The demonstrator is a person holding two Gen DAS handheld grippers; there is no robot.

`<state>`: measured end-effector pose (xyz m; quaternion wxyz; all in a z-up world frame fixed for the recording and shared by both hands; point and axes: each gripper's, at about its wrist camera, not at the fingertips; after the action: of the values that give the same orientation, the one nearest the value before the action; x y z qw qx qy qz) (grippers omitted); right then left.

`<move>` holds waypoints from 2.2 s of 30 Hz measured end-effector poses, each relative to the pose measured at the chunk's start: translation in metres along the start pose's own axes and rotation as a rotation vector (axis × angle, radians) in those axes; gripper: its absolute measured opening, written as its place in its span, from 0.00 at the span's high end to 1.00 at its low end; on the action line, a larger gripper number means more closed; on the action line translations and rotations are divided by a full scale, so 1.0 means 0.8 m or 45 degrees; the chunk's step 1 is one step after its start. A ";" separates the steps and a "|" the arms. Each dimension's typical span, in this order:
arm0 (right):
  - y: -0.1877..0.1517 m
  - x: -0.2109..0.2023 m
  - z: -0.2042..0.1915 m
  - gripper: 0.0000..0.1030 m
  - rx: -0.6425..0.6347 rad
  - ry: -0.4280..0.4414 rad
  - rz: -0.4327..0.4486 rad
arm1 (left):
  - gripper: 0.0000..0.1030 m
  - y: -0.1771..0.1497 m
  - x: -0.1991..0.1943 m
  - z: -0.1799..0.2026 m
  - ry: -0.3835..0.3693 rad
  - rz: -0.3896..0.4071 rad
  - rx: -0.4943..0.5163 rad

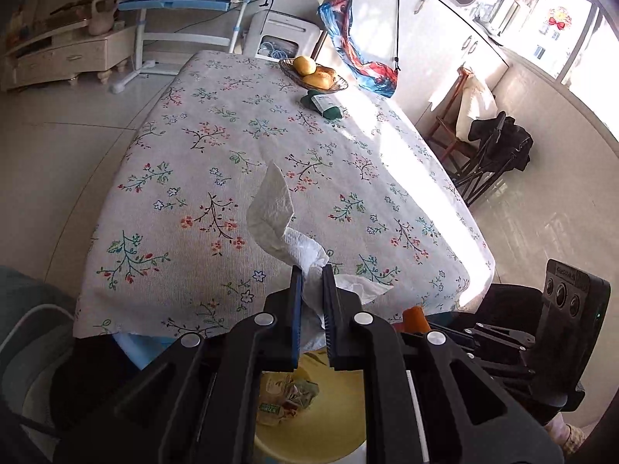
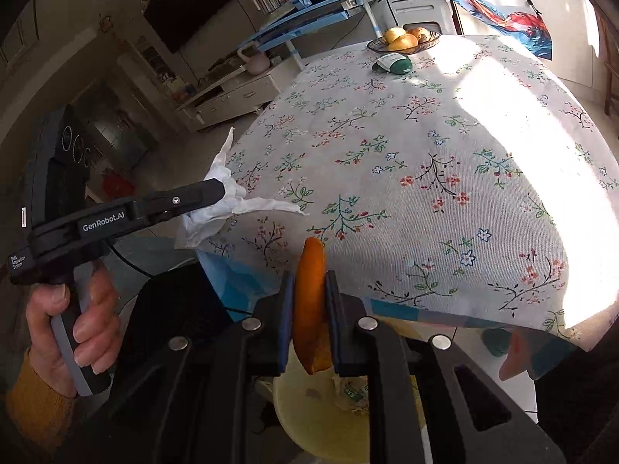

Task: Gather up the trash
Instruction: 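Lower both tools over the basin and open them, dropping tissue and peel, then move the open right tool to the green sponge with a white label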

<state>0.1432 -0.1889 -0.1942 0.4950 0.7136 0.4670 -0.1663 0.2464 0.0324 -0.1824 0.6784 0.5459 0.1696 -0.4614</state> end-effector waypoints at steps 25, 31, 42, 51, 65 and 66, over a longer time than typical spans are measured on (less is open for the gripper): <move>-0.038 0.067 0.017 0.60 -0.018 -0.020 -0.347 | 0.90 -0.096 0.063 0.018 -0.054 -0.453 0.082; -0.036 0.051 0.031 0.59 0.043 -0.050 -0.283 | 0.90 -0.120 0.087 0.018 -0.028 -0.580 0.098; -0.014 0.000 0.051 0.48 0.115 -0.167 0.020 | 0.51 -0.137 0.075 0.021 0.013 -0.538 0.150; -0.001 -0.008 0.031 0.43 0.043 -0.267 0.099 | 0.44 -0.125 0.063 0.012 -0.045 -0.367 0.066; 0.123 0.030 0.036 0.38 0.118 -0.378 0.116 | 0.38 -0.116 0.035 -0.024 -0.151 -0.235 -0.057; 0.133 0.037 0.036 0.38 0.119 -0.387 0.112 | 0.38 -0.116 0.035 -0.027 -0.166 -0.233 -0.073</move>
<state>0.2533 -0.2065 -0.1694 0.5330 0.7222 0.3470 -0.2719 0.1916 0.0419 -0.2643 0.6583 0.4774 0.1873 -0.5510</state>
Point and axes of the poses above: each gripper's, at about its wrist camera, not at the fingertips, and x roughly the way its jaws point, z to its right, y to its top, and after that the axes turned 1 degree about x, right-handed
